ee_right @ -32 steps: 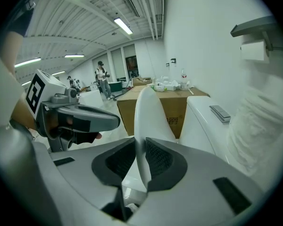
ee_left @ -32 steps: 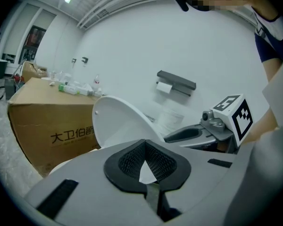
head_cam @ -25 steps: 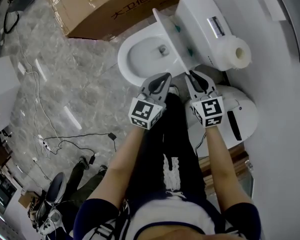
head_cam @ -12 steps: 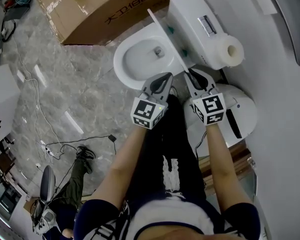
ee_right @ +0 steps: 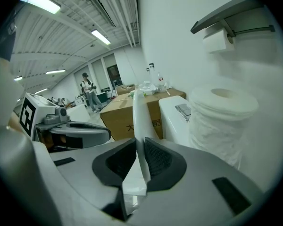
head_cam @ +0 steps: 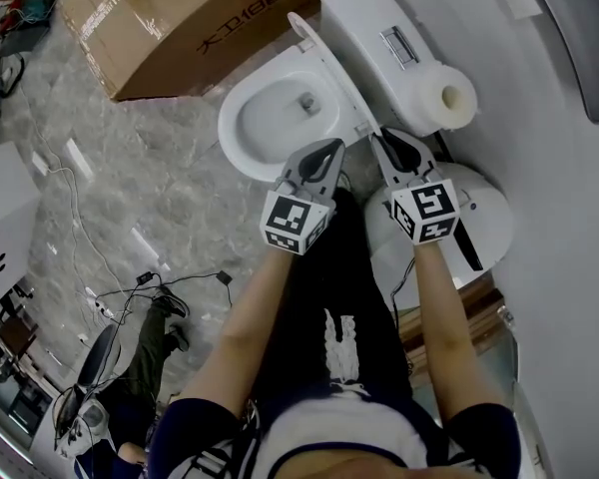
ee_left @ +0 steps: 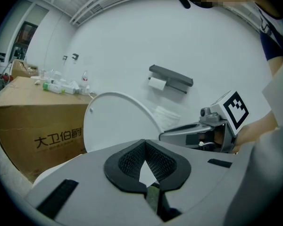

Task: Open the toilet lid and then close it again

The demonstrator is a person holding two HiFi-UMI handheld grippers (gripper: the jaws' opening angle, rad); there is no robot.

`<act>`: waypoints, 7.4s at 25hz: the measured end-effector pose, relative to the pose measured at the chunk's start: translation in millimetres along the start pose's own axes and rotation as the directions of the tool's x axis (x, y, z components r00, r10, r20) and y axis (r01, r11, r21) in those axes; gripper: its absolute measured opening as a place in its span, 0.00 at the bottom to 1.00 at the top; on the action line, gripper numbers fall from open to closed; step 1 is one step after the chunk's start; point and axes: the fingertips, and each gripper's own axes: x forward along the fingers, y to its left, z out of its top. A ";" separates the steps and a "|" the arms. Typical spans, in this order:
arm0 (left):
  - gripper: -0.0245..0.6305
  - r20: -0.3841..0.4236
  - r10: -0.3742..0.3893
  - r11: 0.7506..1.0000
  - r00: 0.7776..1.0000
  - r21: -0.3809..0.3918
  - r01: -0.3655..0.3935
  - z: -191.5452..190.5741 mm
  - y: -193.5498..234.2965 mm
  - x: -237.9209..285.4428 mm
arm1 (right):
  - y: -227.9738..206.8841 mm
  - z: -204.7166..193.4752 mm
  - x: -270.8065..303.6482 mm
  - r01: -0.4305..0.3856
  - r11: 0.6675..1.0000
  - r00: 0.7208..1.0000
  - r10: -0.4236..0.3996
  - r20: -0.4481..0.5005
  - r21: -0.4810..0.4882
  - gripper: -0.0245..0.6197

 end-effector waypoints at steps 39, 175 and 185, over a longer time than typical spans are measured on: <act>0.05 -0.024 -0.070 0.997 0.997 0.038 0.071 12.8 -11.2 56.0 | -64.5 4.7 -6.1 0.289 0.953 0.956 -0.293 -0.033 -0.095 0.09; 0.05 -0.055 0.077 0.996 0.996 -0.037 -0.079 -24.2 8.9 -7.5 | 41.0 -30.1 10.2 0.104 0.973 0.993 -0.112 -0.028 -0.204 0.09; 0.05 -0.028 0.077 0.994 0.997 -0.081 -0.079 -25.8 14.4 -29.9 | 69.1 -37.1 17.7 0.061 0.965 0.995 -0.079 -0.060 -0.256 0.09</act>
